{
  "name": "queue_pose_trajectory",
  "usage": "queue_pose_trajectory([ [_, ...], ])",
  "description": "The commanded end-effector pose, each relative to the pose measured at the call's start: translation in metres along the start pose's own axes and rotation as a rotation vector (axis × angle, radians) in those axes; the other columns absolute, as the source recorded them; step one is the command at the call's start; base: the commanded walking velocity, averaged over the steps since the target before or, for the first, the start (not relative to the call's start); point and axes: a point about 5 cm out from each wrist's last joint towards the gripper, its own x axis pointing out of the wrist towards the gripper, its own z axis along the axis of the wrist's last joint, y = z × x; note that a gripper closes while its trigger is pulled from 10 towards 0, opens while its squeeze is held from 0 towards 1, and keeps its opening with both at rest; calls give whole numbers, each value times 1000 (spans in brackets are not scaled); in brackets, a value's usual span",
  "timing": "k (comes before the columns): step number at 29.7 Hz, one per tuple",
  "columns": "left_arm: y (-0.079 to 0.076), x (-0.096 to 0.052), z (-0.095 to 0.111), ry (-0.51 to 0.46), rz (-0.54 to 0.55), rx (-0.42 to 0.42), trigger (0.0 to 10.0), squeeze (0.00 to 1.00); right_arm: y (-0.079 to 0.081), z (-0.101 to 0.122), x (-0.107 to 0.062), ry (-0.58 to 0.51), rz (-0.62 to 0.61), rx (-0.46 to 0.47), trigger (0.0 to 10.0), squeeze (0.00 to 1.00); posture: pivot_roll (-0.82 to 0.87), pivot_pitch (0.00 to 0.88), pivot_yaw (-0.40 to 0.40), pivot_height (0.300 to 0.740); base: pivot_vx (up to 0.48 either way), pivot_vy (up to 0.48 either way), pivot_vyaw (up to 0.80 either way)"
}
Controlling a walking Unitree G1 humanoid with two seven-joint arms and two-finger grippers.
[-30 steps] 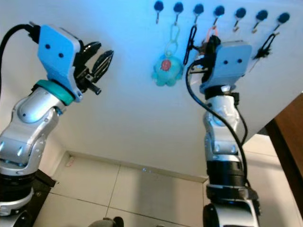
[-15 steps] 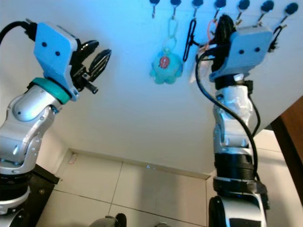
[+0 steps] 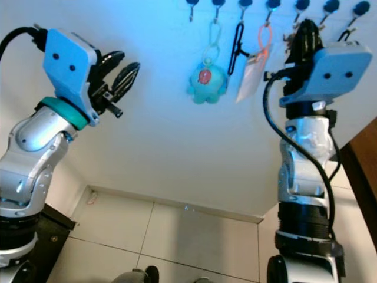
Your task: Hang keys on a hook
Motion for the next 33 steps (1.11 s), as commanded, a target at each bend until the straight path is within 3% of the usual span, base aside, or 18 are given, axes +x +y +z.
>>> queue_pose_trajectory([
  [1,0,0,-2,5,-10,12,10000,0,-4,6,2,-29,-17,-4,10000,0,16,44,152,740,0,0,0],
  [9,1,0,-2,3,-10,14,10000,0,-4,2,7,1,-13,9,10000,0,20,43,155,740,0,0,0],
  [14,1,1,0,1,-9,18,10000,0,9,2,24,6,14,53,10000,0,33,44,153,740,0,0,0],
  [21,1,0,0,3,-7,18,10000,0,14,1,32,21,31,64,10000,0,34,50,152,740,0,0,0],
  [33,2,0,-1,9,-8,17,10000,0,8,-12,26,84,-14,95,10000,0,36,62,160,740,0,0,0],
])
